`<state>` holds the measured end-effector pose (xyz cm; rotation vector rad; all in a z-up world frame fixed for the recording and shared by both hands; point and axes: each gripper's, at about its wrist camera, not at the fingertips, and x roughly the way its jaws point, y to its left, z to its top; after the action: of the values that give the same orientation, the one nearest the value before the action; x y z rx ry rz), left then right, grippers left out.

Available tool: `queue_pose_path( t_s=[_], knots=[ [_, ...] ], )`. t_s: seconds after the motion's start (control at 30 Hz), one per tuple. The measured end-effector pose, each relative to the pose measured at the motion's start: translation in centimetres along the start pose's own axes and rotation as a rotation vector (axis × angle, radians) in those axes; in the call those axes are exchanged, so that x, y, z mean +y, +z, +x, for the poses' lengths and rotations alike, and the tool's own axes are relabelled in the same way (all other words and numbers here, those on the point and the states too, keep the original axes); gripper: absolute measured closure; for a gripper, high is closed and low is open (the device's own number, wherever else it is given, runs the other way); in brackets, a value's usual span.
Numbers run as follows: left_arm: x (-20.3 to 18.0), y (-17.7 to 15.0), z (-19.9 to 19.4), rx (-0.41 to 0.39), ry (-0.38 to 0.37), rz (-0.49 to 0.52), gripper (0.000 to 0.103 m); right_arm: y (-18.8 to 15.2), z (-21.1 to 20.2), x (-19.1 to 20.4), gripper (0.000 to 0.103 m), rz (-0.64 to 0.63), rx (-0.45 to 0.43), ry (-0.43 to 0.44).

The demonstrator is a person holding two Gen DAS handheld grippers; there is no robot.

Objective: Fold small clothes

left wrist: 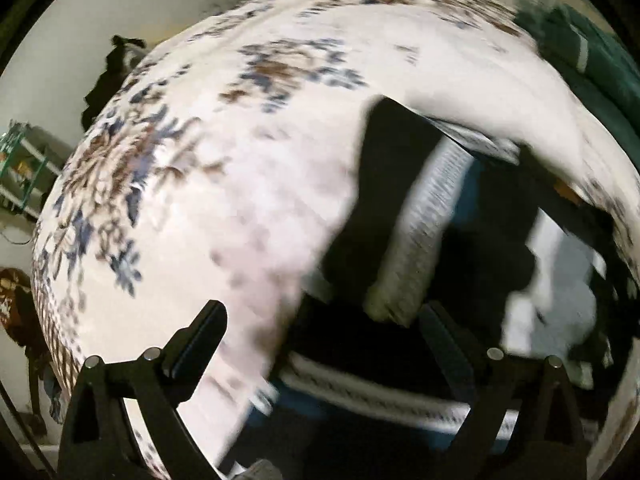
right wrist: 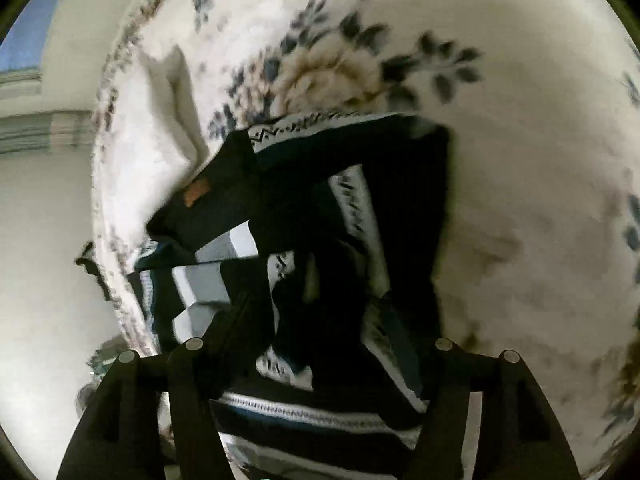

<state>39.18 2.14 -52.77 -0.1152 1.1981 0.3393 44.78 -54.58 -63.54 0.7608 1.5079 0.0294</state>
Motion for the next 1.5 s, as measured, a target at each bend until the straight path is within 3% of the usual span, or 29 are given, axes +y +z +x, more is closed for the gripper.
queue_pose_path(
  t_s=[0.03, 0.1, 0.17, 0.2, 0.23, 0.27, 0.3, 0.33, 0.4, 0.47, 0.63, 0.77, 0.8, 0.83, 0.87, 1.0, 1.07, 1.13, 1.2, 1.27, 1.3, 1.4, 1.5],
  knots=[
    [0.3, 0.6, 0.2, -0.001, -0.002, -0.009, 0.005, -0.2, -0.4, 0.9, 0.096, -0.016, -0.027, 0.003],
    [0.9, 1.9, 0.5, -0.018, -0.008, -0.021, 0.005, -0.8, -2.9, 2.6, 0.096, -0.077, -0.128, 0.028],
    [1.0, 2.7, 0.3, -0.035, -0.020, -0.018, 0.005, -1.4, -5.5, 3.4, 0.096, -0.142, -0.232, 0.001],
    [1.0, 3.0, 0.4, -0.038, -0.019, -0.015, 0.005, -1.4, -5.8, 3.2, 0.096, -0.145, -0.244, -0.024],
    [1.1, 3.2, 0.6, -0.040, -0.021, -0.012, 0.005, -1.0, -5.4, 2.5, 0.095, -0.141, -0.218, -0.070],
    [1.1, 3.2, 0.8, -0.037, -0.025, -0.008, 0.005, -0.6, -4.7, 1.7, 0.081, -0.132, -0.175, -0.131],
    [1.1, 3.2, 1.0, -0.030, -0.024, -0.006, 0.005, -0.4, -4.0, 0.6, 0.073, -0.110, -0.133, -0.230],
    [1.1, 3.0, 1.1, -0.019, -0.023, -0.004, 0.005, -0.5, -3.9, -0.5, 0.066, -0.081, -0.129, -0.273],
    [1.4, 2.6, 1.2, -0.010, -0.038, -0.001, 0.005, -1.2, -4.5, -2.1, 0.066, -0.016, -0.135, -0.226],
    [1.3, 1.9, 0.9, -0.005, -0.037, 0.016, 0.005, -2.3, -5.3, -2.9, 0.066, 0.038, -0.141, -0.113],
    [0.8, -0.3, 0.9, 0.030, -0.018, 0.051, 0.005, -4.1, -4.1, 0.0, 0.066, 0.030, -0.126, 0.053],
    [0.0, -1.5, 1.2, 0.059, -0.021, 0.071, 0.005, -4.0, 0.6, 1.7, 0.066, 0.126, -0.055, -0.022],
    [-0.1, -1.6, 1.3, 0.064, -0.020, 0.076, 0.005, -4.1, 1.3, 1.4, 0.067, 0.143, -0.065, -0.061],
    [-0.1, -1.8, 1.4, 0.070, -0.021, 0.076, 0.005, -4.5, 1.6, 1.1, 0.089, 0.158, -0.085, -0.094],
    [-0.1, -1.8, 1.4, 0.075, -0.030, 0.070, 0.005, -5.0, 1.8, 0.7, 0.103, 0.163, -0.090, -0.165],
    [0.4, -1.5, 1.2, 0.073, -0.052, 0.052, 0.005, -7.5, 2.5, -1.4, 0.103, 0.175, 0.002, -0.249],
    [0.5, -1.1, 1.1, 0.068, -0.058, 0.057, 0.005, -8.3, 1.8, -1.8, 0.103, 0.178, 0.029, -0.205],
    [0.8, -0.4, 1.0, 0.053, -0.070, 0.053, 0.005, -8.1, 0.1, -0.9, 0.101, 0.146, -0.004, -0.184],
    [1.0, 0.5, 1.1, 0.038, -0.089, 0.043, 0.005, -7.0, -1.8, 0.7, 0.090, 0.082, -0.073, -0.170],
    [1.0, 1.1, 1.5, 0.034, -0.114, 0.040, 0.005, -4.4, -2.9, 3.2, 0.049, -0.004, -0.145, -0.186],
    [1.0, 1.5, 2.0, 0.042, -0.138, 0.035, 0.005, -3.2, -2.7, 3.9, 0.043, -0.036, -0.161, -0.193],
    [0.9, 2.2, 3.1, 0.076, -0.171, 0.016, 0.005, 1.2, -0.2, 5.2, 0.042, -0.122, -0.120, -0.281],
    [1.1, 2.1, 1.6, 0.045, -0.216, -0.019, 0.005, 3.8, 2.2, 5.0, 0.042, -0.172, -0.039, -0.358]
  ],
)
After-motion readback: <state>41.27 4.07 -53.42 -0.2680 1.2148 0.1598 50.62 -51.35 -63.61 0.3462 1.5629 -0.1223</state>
